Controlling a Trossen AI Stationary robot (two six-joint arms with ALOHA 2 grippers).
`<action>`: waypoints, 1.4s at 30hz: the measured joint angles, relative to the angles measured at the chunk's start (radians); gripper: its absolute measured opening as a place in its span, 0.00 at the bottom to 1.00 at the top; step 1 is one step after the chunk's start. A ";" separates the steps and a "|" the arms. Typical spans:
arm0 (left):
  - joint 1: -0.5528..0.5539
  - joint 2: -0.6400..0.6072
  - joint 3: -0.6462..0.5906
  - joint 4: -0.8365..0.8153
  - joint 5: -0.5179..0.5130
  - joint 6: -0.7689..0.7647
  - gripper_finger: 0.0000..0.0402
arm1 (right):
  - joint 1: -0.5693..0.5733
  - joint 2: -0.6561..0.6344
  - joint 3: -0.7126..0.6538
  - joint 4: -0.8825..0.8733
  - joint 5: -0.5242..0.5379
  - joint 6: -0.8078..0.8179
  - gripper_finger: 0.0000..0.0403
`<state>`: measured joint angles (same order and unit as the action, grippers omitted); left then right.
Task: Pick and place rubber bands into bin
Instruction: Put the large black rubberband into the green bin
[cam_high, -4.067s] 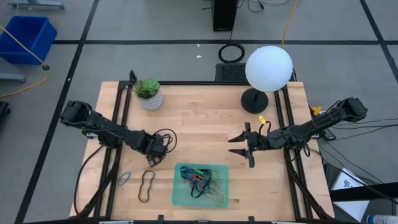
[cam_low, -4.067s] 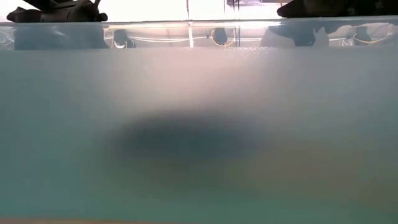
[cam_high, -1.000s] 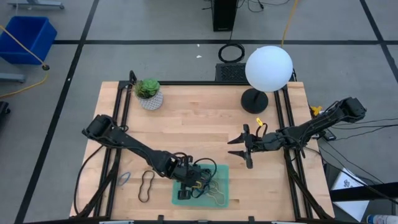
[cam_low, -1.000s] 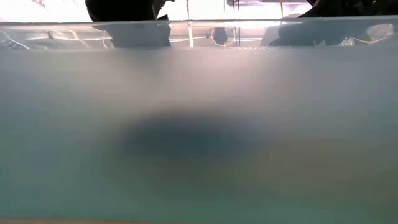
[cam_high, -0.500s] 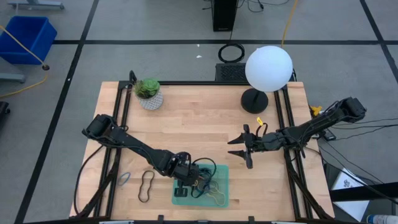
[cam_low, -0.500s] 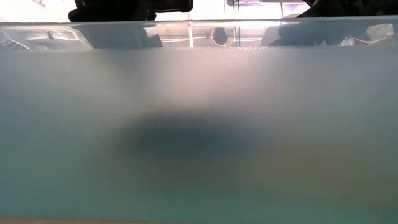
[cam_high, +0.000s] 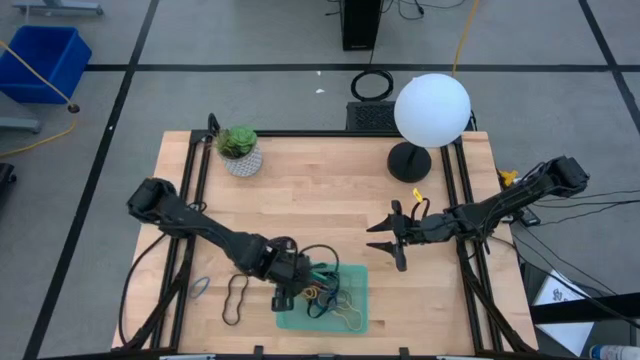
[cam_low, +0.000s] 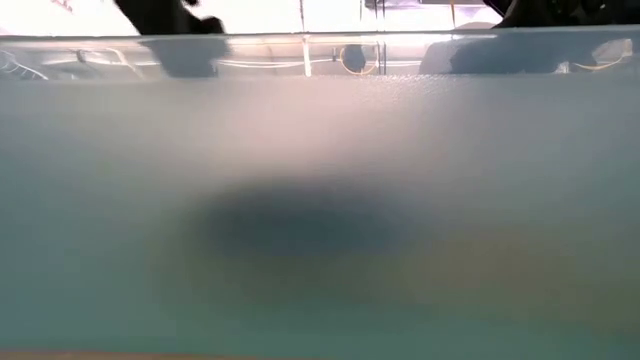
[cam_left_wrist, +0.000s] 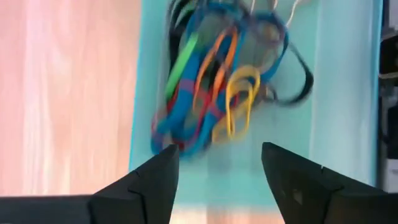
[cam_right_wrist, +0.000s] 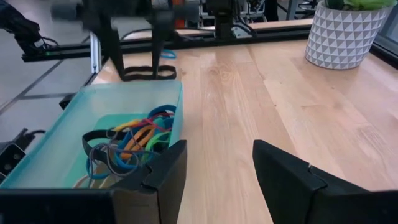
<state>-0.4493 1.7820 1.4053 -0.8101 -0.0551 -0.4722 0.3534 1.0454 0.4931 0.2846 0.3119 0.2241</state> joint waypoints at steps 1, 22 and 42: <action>-0.008 -0.013 0.010 -0.045 -0.004 -0.037 0.59 | 0.000 0.000 0.000 -0.005 0.000 0.000 0.45; -0.282 -0.172 -0.245 -0.307 -0.095 -0.634 0.60 | 0.000 0.000 -0.116 0.287 0.001 -0.071 0.44; -0.262 -0.206 -0.555 -0.035 0.029 -0.726 0.60 | 0.000 0.000 -0.116 0.292 0.000 -0.072 0.44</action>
<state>-0.7116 1.5757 0.8499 -0.8450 -0.0265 -1.1984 0.3534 1.0454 0.3771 0.5770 0.3122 0.1524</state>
